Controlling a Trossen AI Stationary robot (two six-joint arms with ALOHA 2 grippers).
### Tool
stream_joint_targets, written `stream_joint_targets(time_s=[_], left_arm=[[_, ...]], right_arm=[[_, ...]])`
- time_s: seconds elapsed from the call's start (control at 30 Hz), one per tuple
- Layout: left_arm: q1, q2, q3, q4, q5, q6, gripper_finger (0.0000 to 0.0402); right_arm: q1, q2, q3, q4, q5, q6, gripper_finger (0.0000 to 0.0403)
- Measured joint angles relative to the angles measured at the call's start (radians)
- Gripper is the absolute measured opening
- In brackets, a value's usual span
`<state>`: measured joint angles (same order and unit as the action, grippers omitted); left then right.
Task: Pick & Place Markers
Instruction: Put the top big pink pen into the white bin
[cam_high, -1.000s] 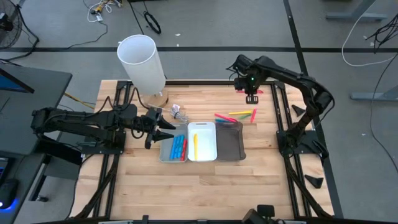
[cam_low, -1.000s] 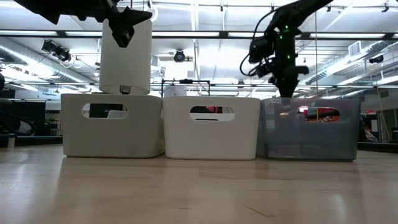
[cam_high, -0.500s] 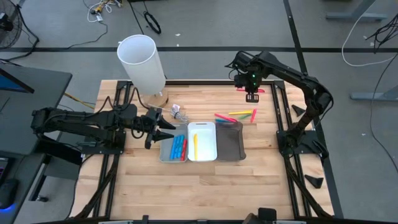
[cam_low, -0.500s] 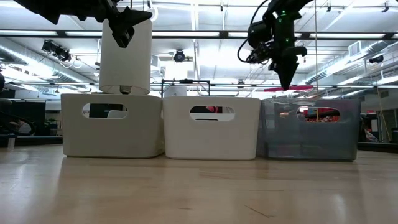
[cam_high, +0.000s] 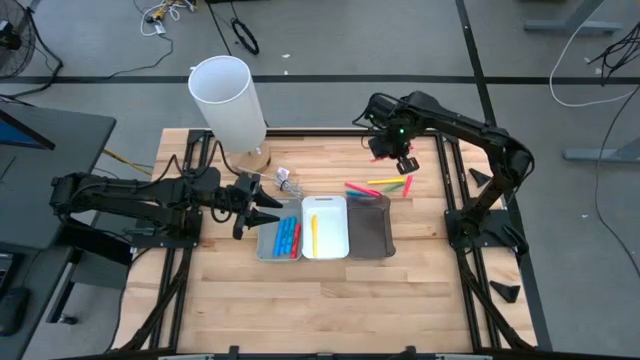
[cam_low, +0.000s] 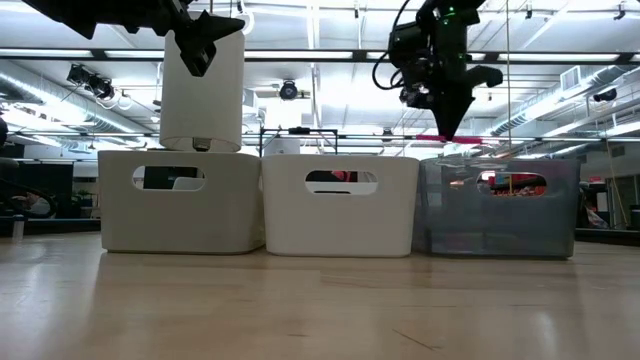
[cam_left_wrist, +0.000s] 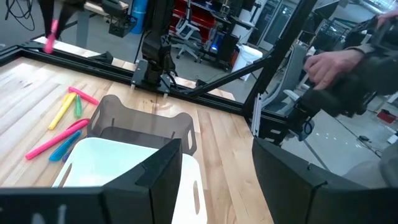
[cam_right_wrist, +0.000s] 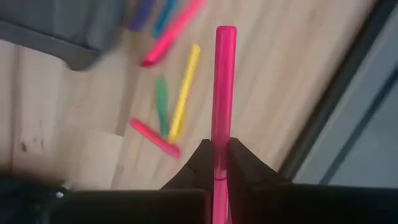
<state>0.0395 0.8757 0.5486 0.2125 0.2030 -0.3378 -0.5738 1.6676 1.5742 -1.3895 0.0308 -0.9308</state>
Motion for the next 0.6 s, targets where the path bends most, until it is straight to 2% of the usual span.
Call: stream_joint_targets(time_s=[0.33,0.6], left_arm=[[0.0,0.0,0.0,0.0,0.0,0.0,0.0202],[0.0,0.0,0.0,0.0,0.0,0.0,0.0202]], right_arm=[[0.062,0.0,0.0,0.026,-0.032,-0.289,0.0011],[0.064,0.0,0.0,0.045,-0.075,-0.387,0.0011]])
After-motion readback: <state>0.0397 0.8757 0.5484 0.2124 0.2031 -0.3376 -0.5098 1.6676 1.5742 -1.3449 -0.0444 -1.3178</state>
